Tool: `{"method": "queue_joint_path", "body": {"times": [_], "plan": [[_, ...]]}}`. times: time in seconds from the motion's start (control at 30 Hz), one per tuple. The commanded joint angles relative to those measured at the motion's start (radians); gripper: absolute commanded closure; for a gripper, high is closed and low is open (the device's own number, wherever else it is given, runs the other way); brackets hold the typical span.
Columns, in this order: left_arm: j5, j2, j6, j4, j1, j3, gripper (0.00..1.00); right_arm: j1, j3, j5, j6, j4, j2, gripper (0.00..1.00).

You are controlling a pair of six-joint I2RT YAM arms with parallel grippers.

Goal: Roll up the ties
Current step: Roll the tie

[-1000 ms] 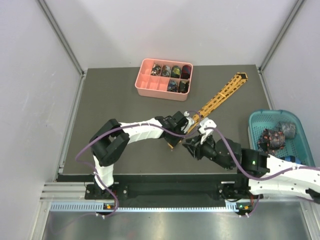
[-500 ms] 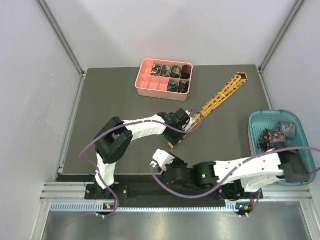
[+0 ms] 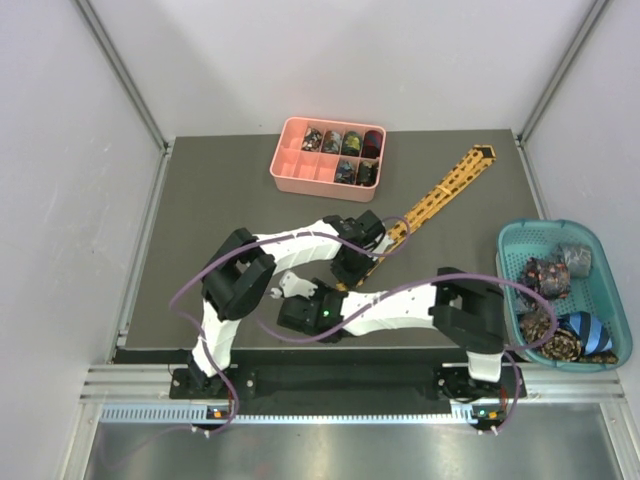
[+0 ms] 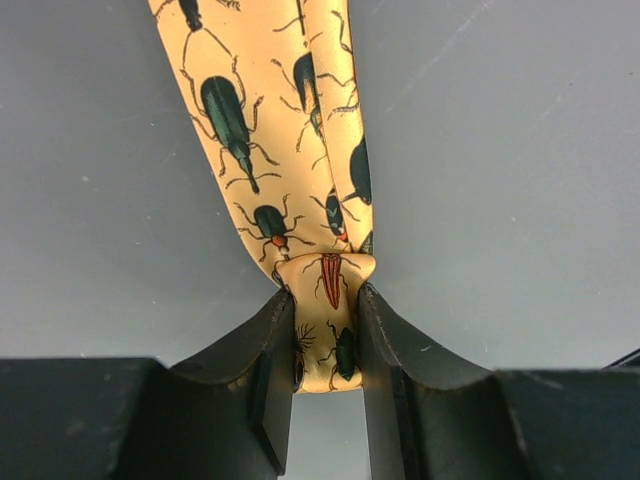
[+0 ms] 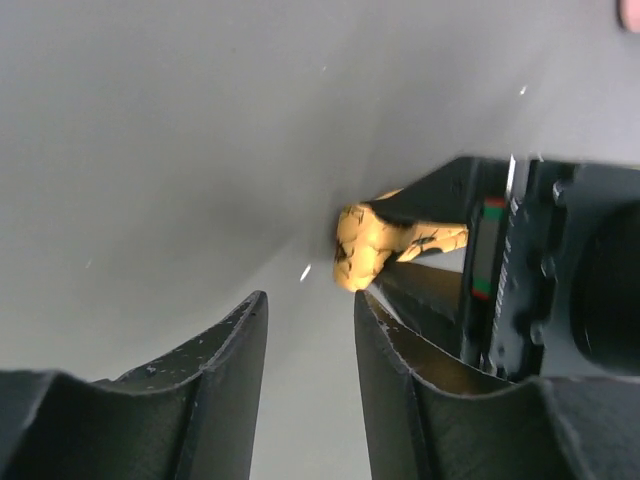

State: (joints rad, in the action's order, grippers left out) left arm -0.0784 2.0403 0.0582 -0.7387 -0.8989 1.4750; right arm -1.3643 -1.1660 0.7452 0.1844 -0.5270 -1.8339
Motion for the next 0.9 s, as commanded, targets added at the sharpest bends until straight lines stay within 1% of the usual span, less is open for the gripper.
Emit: {"method": "queue_joint_path", "body": {"times": [0.0,0.2,0.33,0.63,0.77,0.87], "plan": [[-0.15,0.1,0.011,-0.177,-0.026,-0.024,0.66,0.01,-0.116,0.086,-0.008,-0.08,-0.095,0.59],[-0.161,0.12,-0.004,-0.206,-0.012,0.011,0.66,0.034,-0.207,0.187,0.044,-0.177,-0.198,0.58],[-0.164,0.123,-0.011,-0.218,-0.006,0.022,0.66,0.034,-0.222,0.249,0.053,-0.197,-0.226,0.57],[-0.158,0.165,-0.02,-0.281,0.0,0.06,0.66,0.045,-0.233,0.272,0.027,-0.194,-0.289,0.54],[-0.153,0.176,-0.018,-0.297,0.0,0.085,0.66,0.059,-0.236,0.278,0.056,-0.222,-0.317,0.56],[-0.143,0.184,-0.018,-0.306,0.0,0.099,0.66,0.068,-0.231,0.292,0.07,-0.245,-0.335,0.6]]}}
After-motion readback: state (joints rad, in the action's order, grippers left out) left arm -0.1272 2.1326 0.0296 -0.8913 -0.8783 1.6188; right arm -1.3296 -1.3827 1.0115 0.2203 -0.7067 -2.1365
